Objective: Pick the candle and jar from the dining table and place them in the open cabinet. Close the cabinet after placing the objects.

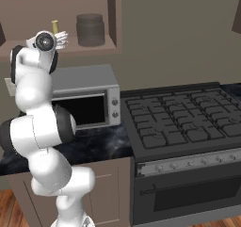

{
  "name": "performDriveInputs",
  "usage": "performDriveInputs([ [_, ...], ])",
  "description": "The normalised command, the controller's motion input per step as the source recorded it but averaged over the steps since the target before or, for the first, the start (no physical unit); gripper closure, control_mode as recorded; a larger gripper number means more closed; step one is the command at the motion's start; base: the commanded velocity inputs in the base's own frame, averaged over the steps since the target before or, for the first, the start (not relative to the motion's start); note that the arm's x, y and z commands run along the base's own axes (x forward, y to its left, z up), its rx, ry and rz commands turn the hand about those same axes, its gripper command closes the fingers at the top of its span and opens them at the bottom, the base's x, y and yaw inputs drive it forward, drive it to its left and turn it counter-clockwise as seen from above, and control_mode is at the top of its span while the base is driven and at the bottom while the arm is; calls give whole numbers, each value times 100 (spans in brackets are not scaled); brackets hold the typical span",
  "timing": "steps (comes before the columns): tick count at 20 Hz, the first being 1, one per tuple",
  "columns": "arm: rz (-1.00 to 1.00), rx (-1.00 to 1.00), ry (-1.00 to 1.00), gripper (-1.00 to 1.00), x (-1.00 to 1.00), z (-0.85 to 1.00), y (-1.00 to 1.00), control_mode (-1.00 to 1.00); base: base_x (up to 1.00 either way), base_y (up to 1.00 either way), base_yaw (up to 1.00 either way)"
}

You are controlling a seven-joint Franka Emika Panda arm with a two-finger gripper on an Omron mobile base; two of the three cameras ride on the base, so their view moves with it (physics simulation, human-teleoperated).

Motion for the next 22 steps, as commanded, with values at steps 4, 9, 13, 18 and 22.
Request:
performDriveInputs([
  [4, 1, 0, -7, -100, -48, 0, -39, -100, 0, 0, 0],
  [9, 0, 2, -2, -100, -42, 0, -46, -100, 0, 0, 0],
  [13, 0, 8, 0, -100, -39, 0, -41, -100, 0, 0, 0],
  [18, 0, 3, 0, -100, -42, 0, -38, -100, 0, 0, 0],
  [22, 0, 0, 3, -100, -44, 0, -25, -100, 0, 0, 0],
])
